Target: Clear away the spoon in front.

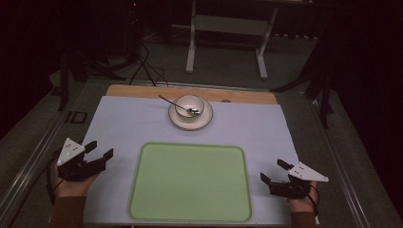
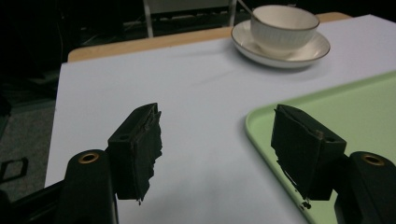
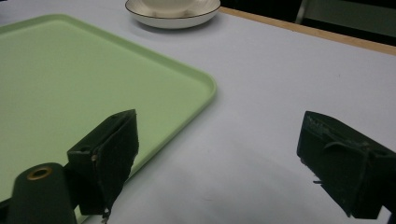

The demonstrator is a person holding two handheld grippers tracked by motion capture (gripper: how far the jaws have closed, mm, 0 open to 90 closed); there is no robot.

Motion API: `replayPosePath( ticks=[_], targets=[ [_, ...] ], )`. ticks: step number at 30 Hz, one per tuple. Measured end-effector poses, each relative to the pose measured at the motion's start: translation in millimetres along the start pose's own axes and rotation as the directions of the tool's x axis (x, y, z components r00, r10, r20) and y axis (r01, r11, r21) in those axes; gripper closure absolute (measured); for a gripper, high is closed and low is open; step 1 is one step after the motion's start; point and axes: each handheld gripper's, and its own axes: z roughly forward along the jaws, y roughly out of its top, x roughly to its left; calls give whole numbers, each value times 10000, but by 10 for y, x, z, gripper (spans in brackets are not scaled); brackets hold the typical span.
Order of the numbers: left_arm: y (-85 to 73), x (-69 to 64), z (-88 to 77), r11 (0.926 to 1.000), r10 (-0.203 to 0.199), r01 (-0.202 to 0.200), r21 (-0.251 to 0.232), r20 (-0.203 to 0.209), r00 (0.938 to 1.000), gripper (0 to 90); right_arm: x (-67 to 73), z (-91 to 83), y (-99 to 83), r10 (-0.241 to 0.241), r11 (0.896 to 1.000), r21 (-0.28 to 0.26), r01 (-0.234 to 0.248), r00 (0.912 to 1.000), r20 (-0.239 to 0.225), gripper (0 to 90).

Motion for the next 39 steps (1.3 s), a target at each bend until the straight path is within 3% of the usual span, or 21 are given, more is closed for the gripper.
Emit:
replayPosePath(
  ticks=[9,21,33,39],
  targets=[
    [198,-29,65,9992,184,-178,-357,160,9997,333,-2,1,-2,18,10000,-5,-18,10000,-26,125],
    [454,-158,248,9962,831,-817,-313,469,9954,336,-2,-5,-1,41,10000,-26,-41,10000,-64,125],
    [615,-182,395,9952,936,-915,-350,641,9935,337,-5,-11,-3,58,10000,-36,-58,10000,11,135],
    [737,-162,477,9960,780,-749,-487,660,9948,338,-5,-11,-2,54,10000,-61,-54,10000,-2,135]
  ],
)
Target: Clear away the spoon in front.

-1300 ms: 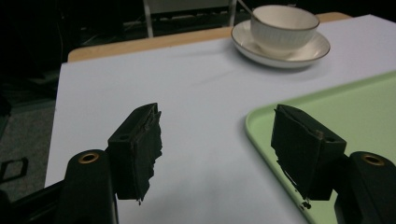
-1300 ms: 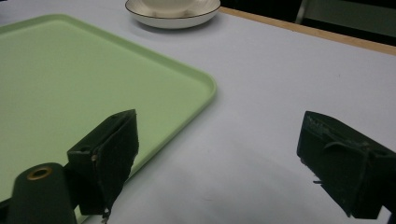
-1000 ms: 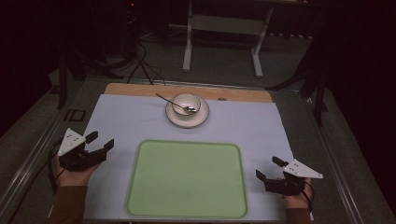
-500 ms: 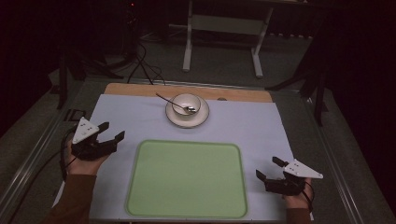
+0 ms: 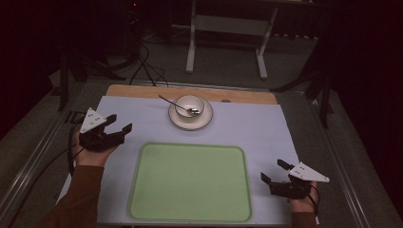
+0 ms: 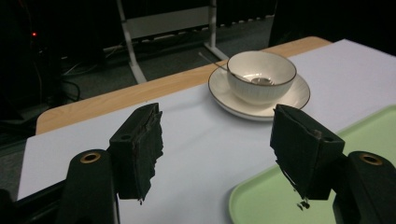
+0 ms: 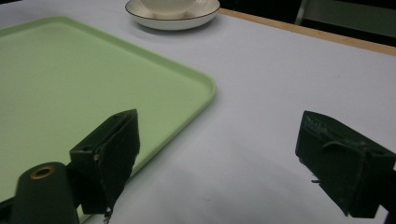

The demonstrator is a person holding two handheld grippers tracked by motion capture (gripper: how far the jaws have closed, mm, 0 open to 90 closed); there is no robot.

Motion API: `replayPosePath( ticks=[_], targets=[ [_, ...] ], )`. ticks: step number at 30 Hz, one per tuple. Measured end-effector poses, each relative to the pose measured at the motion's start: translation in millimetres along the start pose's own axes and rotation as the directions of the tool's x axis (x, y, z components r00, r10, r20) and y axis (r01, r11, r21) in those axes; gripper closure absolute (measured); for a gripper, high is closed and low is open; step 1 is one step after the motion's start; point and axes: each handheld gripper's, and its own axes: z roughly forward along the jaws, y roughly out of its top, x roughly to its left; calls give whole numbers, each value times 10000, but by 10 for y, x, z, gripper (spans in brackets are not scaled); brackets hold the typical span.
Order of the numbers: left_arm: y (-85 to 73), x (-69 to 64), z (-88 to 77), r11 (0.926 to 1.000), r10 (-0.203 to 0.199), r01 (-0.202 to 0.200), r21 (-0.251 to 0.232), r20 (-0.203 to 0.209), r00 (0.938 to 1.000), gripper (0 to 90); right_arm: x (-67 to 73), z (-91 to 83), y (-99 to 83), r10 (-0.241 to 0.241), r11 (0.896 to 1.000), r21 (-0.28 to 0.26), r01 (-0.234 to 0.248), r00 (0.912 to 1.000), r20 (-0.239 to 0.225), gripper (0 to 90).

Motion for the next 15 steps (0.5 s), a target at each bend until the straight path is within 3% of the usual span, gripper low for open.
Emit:
replayPosePath(
  ticks=[15],
  targets=[
    [172,-5,240,10000,48,-49,53,242,9997,340,1,1,1,-14,10000,26,14,10000,-24,135]
  ],
)
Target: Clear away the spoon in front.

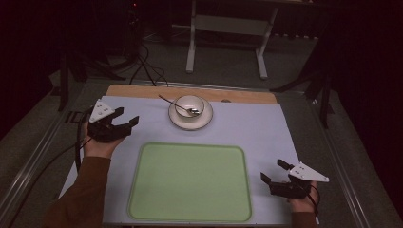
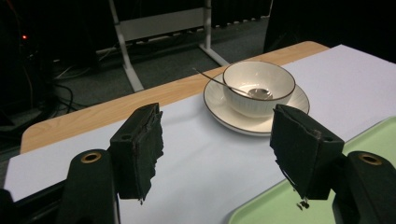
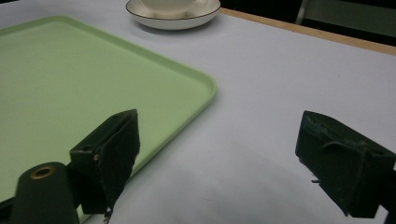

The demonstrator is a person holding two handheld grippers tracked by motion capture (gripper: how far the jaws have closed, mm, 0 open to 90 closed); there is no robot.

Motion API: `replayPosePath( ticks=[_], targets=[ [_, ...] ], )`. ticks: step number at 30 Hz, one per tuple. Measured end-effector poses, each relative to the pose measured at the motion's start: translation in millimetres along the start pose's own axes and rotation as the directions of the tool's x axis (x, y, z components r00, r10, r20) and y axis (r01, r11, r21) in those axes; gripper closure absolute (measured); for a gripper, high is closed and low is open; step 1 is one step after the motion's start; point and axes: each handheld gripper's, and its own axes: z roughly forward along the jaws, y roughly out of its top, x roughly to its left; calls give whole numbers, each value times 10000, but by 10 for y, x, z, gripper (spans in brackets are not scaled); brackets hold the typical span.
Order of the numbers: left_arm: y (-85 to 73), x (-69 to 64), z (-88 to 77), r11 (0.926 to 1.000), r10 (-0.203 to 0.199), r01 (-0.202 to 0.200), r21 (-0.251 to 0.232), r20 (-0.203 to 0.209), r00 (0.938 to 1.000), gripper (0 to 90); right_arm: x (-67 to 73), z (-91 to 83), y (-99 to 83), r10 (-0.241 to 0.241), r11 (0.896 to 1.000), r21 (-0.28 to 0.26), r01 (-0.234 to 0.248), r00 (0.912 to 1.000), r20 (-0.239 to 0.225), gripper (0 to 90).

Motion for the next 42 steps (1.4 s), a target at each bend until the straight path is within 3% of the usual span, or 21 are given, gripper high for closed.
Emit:
replayPosePath(
  ticks=[20,26,42],
  targets=[
    [149,8,275,9995,-105,99,285,214,9997,367,-2,-1,1,-14,10000,-38,14,10000,4,135],
    [185,44,373,9988,-408,401,291,233,9989,368,0,3,0,1,10000,0,-1,10000,-9,135],
    [216,3,637,9976,-346,339,607,121,9993,380,-1,0,2,-17,10000,-18,17,10000,-22,135]
  ],
)
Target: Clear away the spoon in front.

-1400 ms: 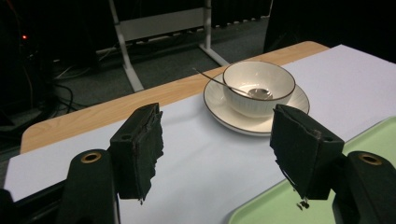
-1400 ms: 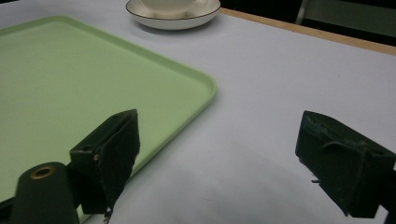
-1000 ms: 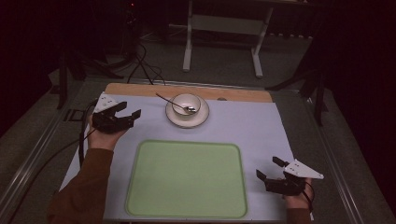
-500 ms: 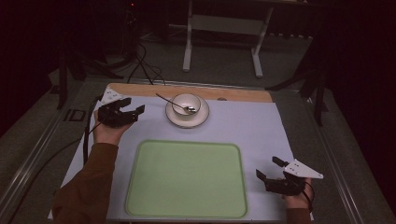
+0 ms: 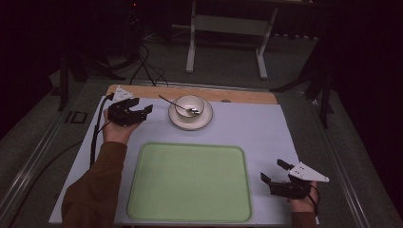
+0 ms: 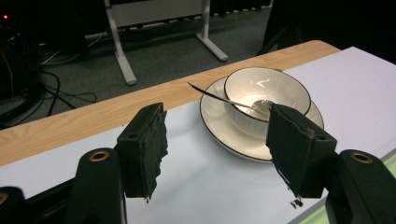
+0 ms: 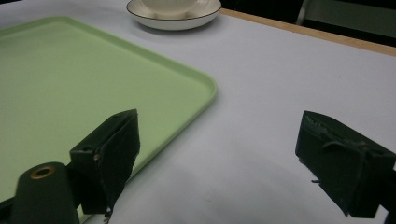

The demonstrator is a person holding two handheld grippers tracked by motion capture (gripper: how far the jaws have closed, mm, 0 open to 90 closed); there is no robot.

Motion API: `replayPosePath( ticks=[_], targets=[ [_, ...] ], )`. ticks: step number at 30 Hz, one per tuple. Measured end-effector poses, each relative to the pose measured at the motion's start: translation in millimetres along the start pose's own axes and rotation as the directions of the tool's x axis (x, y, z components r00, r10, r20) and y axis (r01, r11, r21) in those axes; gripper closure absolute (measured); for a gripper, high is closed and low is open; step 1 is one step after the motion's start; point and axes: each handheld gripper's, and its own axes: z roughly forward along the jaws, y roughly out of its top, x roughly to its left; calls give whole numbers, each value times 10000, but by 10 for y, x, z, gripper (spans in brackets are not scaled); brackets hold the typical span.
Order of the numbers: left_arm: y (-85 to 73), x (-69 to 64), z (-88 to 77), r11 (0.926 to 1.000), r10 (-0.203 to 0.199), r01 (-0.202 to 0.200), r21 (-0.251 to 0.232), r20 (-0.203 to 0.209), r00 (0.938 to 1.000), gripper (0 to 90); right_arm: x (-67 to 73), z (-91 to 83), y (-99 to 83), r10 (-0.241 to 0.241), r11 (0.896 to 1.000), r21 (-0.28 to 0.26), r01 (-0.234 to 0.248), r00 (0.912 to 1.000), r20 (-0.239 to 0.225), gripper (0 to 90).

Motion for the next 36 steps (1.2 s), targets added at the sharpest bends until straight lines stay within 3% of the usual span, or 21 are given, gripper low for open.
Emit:
replayPosePath(
  ticks=[4,10,18,27,30,36],
  targets=[
    [15,-15,65,9998,145,-145,127,-7,9999,382,1,1,1,-30,10000,1,30,10000,-9,135],
    [21,14,148,9999,-77,77,110,38,10000,384,0,1,2,-8,10000,15,8,10000,-11,135],
    [104,30,367,9995,90,-88,300,-43,10000,388,0,1,2,-24,10000,1,24,10000,-26,135],
    [200,47,502,9990,186,-178,398,-184,9997,389,-5,-1,0,-14,10000,7,14,10000,-28,135],
    [196,66,563,9995,-107,111,299,-137,9998,389,-3,-1,0,-20,10000,9,20,10000,-25,135],
    [144,102,728,9974,-453,460,560,-141,9989,399,-10,-9,-7,58,10000,4,-58,10000,-7,135]
  ],
)
